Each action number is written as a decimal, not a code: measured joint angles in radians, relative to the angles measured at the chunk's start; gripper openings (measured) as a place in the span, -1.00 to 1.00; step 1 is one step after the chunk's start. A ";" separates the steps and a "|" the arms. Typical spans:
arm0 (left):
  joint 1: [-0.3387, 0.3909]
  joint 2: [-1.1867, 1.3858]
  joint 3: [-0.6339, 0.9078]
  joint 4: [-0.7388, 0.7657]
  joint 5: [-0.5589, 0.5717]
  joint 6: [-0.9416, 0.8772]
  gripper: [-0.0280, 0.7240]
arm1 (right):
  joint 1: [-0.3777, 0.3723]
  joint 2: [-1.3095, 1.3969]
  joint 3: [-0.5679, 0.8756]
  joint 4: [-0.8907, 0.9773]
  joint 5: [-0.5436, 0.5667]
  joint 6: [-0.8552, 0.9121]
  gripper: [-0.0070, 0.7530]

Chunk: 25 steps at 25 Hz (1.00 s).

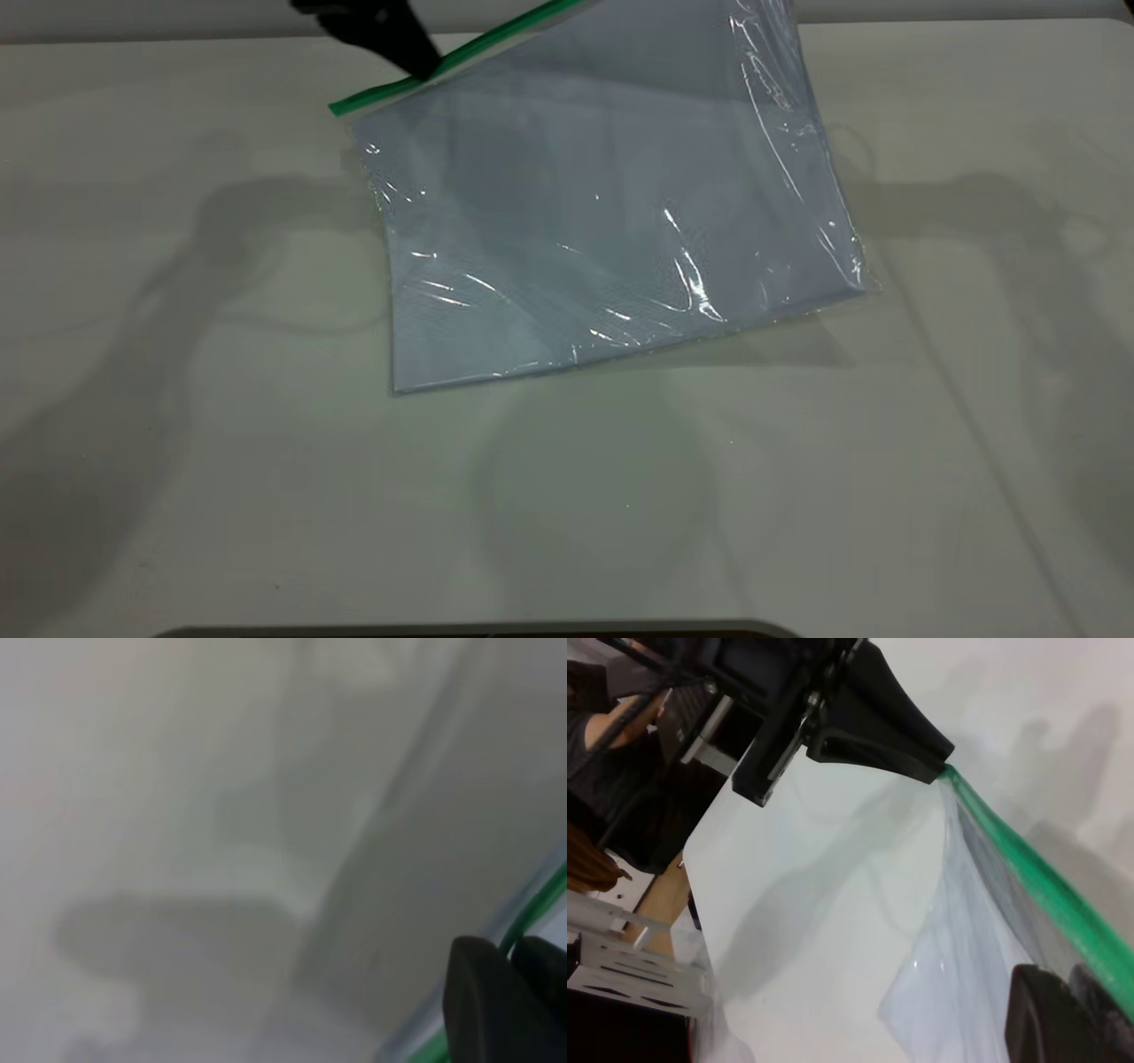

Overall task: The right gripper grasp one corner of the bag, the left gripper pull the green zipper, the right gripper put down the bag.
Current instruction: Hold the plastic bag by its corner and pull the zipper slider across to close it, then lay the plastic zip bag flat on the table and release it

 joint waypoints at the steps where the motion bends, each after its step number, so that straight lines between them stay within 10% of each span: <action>1: 0.007 0.000 0.000 0.027 0.001 -0.017 -0.78 | 0.000 0.000 0.000 0.003 0.000 0.000 -0.89; 17: 0.038 -0.006 0.000 0.189 0.017 -0.226 -0.69 | -0.003 0.000 0.000 0.000 0.004 0.000 -0.89; 25: 0.045 -0.162 0.000 0.059 0.024 -0.226 0.06 | 0.042 0.090 0.000 0.008 -0.159 -0.011 -0.89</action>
